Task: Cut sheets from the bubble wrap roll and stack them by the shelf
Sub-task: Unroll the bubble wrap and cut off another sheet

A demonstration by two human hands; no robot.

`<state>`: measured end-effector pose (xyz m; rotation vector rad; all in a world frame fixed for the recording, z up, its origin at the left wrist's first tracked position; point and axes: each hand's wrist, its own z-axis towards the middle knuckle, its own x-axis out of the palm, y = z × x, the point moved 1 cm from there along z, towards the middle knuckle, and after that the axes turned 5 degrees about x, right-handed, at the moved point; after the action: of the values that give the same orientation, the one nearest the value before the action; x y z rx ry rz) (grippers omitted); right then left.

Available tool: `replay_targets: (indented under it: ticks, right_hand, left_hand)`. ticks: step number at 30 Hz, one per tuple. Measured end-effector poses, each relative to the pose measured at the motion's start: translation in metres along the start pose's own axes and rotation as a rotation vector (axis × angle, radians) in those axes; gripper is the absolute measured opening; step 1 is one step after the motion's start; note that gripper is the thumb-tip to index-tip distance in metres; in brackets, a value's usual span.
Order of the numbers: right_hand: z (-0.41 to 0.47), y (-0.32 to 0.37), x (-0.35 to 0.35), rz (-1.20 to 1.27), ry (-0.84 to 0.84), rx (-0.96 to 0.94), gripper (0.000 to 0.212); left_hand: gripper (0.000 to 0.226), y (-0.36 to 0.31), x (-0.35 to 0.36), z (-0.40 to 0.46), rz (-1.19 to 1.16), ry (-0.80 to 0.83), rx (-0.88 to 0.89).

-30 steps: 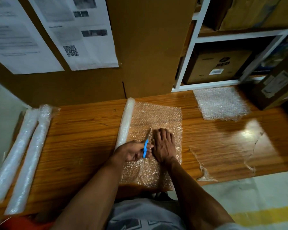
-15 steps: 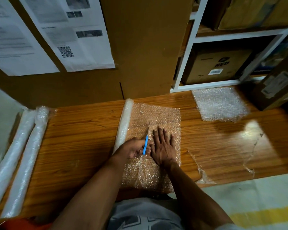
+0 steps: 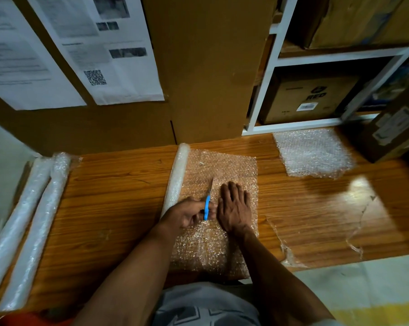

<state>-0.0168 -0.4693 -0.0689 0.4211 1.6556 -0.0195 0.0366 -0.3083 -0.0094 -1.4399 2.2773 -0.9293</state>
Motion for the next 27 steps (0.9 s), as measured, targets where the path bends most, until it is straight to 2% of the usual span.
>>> replay_targets:
  ticks: [4,14,19,27]
  right_hand:
    - [0.011,-0.013,-0.001,-0.012,0.019,-0.003,0.066]
    - [0.010,-0.019,0.003,-0.064,0.023,0.011,0.067]
    - [0.011,-0.020,0.005,-0.063,0.004,0.013,0.067]
    - [0.014,-0.019,0.001,-0.085,0.063,0.006,0.070]
  left_hand:
    - [0.018,-0.005,-0.003,-0.001,0.015,0.070,-0.052]
    - [0.019,-0.016,0.002,0.016,0.004,0.067,-0.109]
    - [0.018,-0.023,0.005,0.025,0.013,0.028,-0.077]
    - [0.019,-0.017,0.007,0.042,0.026,-0.135,0.024]
